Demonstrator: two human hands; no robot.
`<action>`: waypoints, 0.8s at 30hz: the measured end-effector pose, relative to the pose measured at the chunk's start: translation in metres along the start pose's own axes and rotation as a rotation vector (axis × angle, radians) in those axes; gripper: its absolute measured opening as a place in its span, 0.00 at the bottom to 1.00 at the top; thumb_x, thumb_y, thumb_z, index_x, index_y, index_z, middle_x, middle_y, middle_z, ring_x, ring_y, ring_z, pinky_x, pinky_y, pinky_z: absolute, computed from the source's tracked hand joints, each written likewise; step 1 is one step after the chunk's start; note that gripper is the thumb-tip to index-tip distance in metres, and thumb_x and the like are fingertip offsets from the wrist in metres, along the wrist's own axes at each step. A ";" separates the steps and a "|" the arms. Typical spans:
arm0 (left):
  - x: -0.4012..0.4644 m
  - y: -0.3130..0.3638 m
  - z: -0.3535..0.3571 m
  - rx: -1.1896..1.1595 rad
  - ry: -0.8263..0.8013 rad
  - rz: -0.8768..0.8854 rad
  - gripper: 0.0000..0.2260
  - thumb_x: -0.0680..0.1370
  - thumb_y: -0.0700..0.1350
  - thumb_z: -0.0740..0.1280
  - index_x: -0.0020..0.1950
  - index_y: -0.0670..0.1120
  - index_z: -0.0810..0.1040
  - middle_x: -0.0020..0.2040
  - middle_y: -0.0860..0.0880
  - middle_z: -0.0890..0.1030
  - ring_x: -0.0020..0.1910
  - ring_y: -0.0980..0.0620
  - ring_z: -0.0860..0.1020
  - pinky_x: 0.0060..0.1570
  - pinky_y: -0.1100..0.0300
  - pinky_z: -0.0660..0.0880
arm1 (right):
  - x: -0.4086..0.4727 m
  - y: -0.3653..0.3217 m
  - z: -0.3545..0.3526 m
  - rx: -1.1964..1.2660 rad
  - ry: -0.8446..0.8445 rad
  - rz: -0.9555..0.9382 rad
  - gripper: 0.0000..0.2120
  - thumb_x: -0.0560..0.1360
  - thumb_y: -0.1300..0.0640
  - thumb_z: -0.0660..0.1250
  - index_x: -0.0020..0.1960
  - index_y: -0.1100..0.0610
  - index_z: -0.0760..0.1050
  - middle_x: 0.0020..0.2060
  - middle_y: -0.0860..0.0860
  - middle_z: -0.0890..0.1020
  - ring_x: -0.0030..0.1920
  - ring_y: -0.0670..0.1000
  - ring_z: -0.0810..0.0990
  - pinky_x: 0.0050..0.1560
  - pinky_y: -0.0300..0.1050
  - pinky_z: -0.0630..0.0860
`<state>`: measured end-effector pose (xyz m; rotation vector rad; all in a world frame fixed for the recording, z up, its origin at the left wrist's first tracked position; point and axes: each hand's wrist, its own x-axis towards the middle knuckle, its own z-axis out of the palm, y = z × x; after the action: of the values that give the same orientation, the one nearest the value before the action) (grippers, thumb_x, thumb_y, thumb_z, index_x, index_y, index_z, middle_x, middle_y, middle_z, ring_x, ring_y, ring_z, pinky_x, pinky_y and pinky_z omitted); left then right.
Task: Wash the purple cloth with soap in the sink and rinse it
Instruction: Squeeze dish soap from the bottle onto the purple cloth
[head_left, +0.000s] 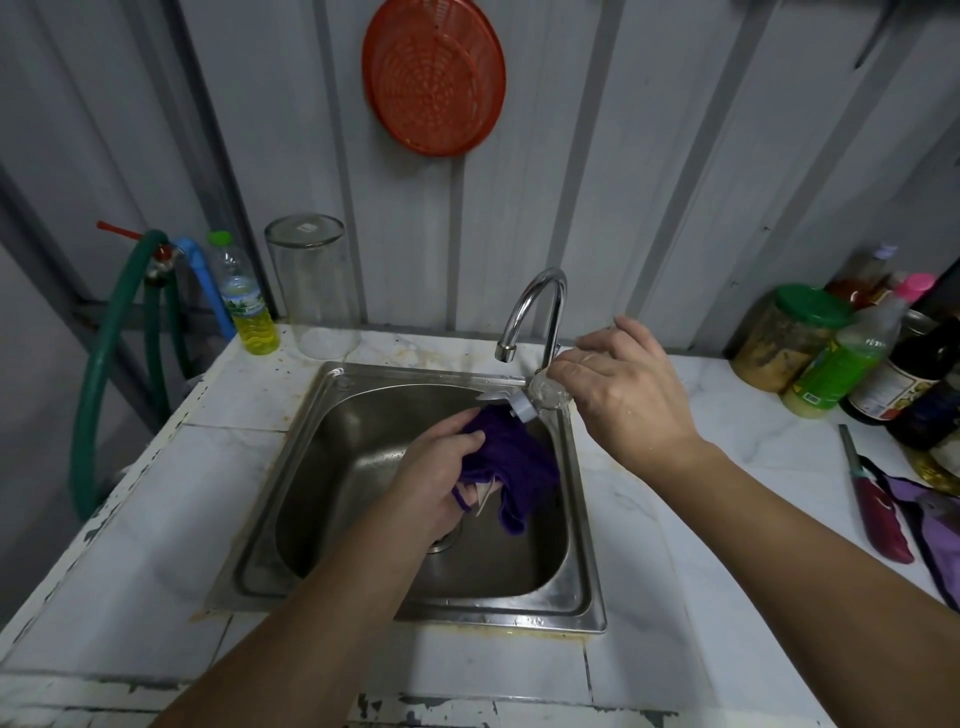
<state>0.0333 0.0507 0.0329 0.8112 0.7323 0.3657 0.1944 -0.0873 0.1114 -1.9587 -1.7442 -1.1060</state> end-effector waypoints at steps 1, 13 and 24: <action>0.000 0.000 0.000 0.003 0.001 -0.001 0.17 0.80 0.33 0.64 0.65 0.46 0.81 0.57 0.37 0.86 0.54 0.38 0.86 0.47 0.46 0.84 | 0.000 0.000 0.000 0.004 0.002 0.004 0.12 0.69 0.70 0.74 0.48 0.58 0.86 0.43 0.49 0.89 0.49 0.58 0.85 0.68 0.56 0.65; -0.003 0.000 0.002 -0.008 0.018 0.004 0.16 0.80 0.33 0.64 0.63 0.47 0.82 0.55 0.38 0.87 0.50 0.40 0.87 0.43 0.49 0.83 | -0.003 -0.001 0.001 0.013 0.001 0.024 0.13 0.68 0.71 0.74 0.48 0.57 0.86 0.42 0.49 0.89 0.49 0.58 0.85 0.68 0.56 0.64; -0.009 0.003 0.006 -0.004 0.000 0.003 0.16 0.81 0.32 0.63 0.62 0.47 0.82 0.55 0.38 0.87 0.53 0.39 0.86 0.45 0.47 0.84 | -0.006 0.000 -0.003 0.025 0.003 0.039 0.12 0.69 0.70 0.74 0.49 0.58 0.86 0.45 0.50 0.89 0.50 0.58 0.85 0.67 0.57 0.66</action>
<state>0.0314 0.0443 0.0415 0.8083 0.7304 0.3705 0.1933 -0.0932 0.1091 -1.9667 -1.7029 -1.0688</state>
